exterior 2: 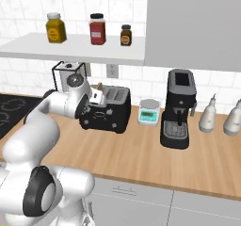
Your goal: Start the toaster. Once the lever pops up, take the bread to the plate on the dining counter.
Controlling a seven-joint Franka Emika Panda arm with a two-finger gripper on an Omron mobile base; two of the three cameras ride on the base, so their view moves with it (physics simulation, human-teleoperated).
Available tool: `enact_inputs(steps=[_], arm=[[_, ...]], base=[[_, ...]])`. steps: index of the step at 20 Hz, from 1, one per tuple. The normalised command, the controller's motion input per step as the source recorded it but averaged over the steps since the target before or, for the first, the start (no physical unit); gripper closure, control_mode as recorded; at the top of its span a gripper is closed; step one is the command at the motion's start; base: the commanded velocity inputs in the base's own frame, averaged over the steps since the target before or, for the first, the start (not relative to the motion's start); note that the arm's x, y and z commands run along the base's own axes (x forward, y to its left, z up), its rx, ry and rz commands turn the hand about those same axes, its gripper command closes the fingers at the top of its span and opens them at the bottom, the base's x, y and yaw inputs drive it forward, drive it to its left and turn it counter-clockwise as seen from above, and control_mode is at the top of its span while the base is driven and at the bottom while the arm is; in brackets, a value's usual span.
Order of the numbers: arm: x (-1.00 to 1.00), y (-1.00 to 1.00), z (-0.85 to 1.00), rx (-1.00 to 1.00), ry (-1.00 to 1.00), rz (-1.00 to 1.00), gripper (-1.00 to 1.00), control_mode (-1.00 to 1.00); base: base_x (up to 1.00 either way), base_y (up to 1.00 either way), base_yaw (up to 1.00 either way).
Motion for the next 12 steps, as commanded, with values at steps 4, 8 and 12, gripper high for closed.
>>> enact_inputs(steps=[4,8,12], arm=[[0.15,-0.1,-0.24,0.0,0.0,0.0,-1.0,-1.0],[0.12,-0.02,-0.21,0.0,0.0,0.0,-1.0,-1.0],[0.13,0.0,-0.17,0.0,0.0,0.0,-1.0,-1.0]], base=[[0.0,0.0,0.0],[0.0,0.0,0.0],[0.0,0.0,0.0]])
